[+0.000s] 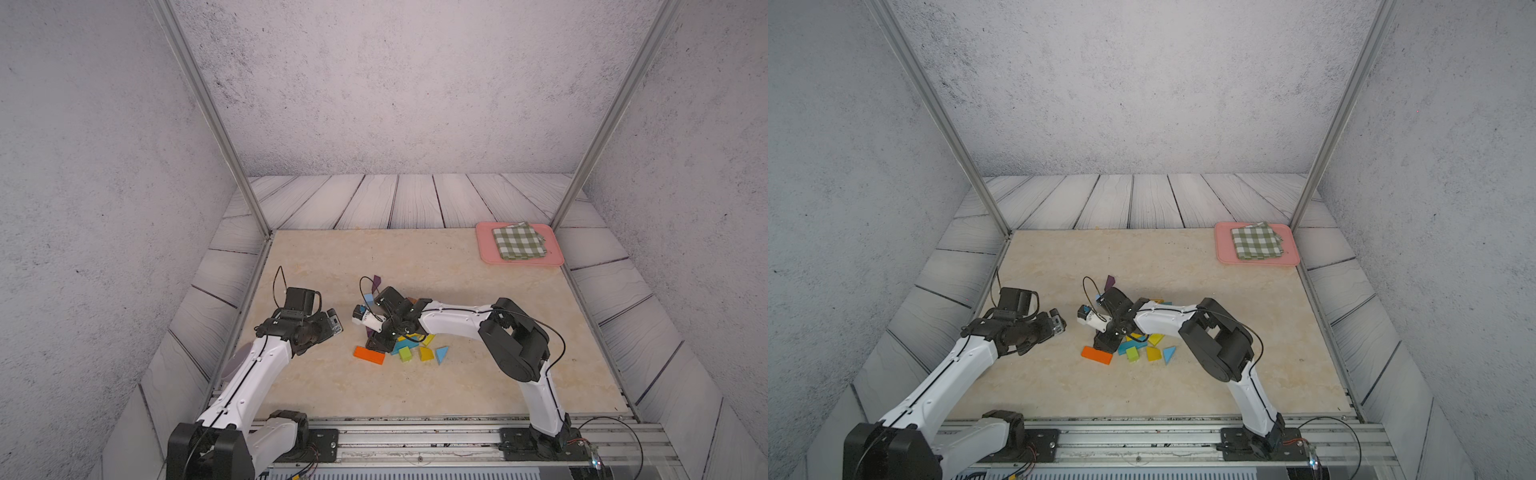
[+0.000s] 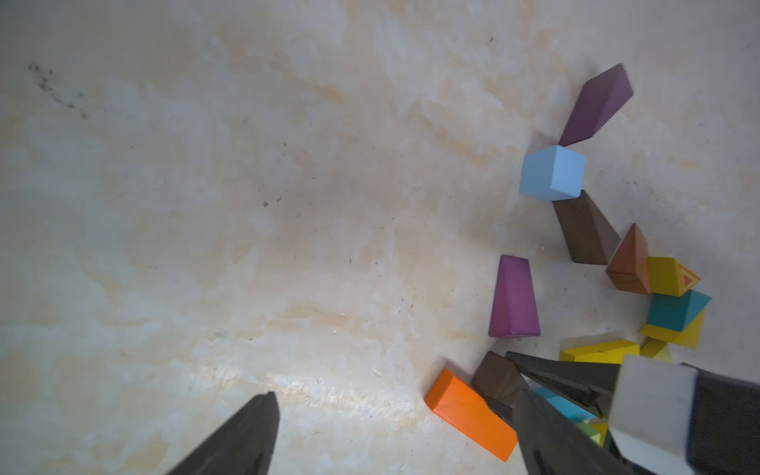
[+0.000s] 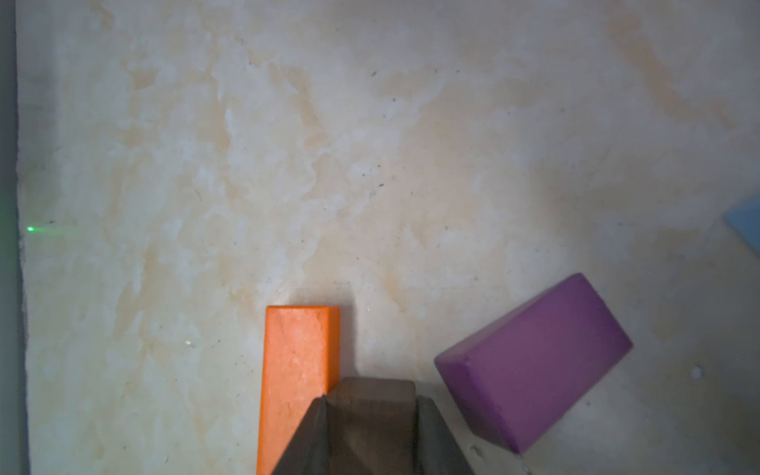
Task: Assemble a small pinwheel with building blocks
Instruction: Pick up the building block from the center of the board, then assemble the building block at the center of the board.
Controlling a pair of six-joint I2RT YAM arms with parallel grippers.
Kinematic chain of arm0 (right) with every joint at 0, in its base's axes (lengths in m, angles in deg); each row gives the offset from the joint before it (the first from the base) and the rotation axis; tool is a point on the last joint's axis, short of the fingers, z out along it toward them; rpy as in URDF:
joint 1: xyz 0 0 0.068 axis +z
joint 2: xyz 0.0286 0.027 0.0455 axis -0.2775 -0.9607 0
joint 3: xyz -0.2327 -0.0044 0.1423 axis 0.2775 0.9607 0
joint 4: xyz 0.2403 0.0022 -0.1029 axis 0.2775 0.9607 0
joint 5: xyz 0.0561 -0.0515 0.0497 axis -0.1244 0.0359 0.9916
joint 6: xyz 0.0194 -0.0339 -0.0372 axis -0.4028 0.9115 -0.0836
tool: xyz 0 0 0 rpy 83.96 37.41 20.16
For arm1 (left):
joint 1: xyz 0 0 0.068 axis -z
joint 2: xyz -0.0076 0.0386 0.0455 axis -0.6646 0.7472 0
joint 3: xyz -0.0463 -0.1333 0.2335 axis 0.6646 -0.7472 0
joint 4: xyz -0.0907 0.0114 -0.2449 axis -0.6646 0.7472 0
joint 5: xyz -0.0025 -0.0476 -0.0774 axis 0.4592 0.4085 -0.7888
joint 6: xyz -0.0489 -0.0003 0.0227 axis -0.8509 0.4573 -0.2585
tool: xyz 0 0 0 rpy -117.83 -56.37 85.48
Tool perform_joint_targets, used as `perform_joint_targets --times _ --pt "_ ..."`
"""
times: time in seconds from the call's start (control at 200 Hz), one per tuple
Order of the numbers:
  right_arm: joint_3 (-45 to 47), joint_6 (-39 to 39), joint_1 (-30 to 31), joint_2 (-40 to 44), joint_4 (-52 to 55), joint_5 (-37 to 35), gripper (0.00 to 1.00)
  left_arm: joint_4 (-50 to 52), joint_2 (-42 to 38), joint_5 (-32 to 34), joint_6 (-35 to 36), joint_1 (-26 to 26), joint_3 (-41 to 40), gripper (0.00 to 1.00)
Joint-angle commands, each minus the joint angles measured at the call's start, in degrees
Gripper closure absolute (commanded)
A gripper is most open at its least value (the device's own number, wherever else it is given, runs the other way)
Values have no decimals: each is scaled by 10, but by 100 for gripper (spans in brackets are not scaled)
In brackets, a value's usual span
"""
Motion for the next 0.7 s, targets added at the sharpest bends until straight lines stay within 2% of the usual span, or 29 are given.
perform_joint_targets --times 0.0,0.125,0.225,0.285,0.395,0.601,0.696 --pt "7 -18 -7 19 2 -9 69 -41 -31 -29 -13 -6 -20 4" --pt "12 -22 -14 41 7 -15 72 -36 -40 -32 -12 -7 -17 4" --pt "3 -67 -26 65 14 1 78 -48 -47 -52 -11 -8 -18 4" --pt "1 -120 -37 87 12 13 82 -68 -56 -71 -22 -7 -25 4" --pt "20 -235 -56 134 -19 23 83 -108 -74 -109 -67 -7 -36 4" --pt "118 -499 -95 211 -169 8 83 -208 -110 -201 -170 -2 -51 11" --pt "126 -568 -96 227 -184 -11 86 -207 -120 -199 -191 18 -43 14"
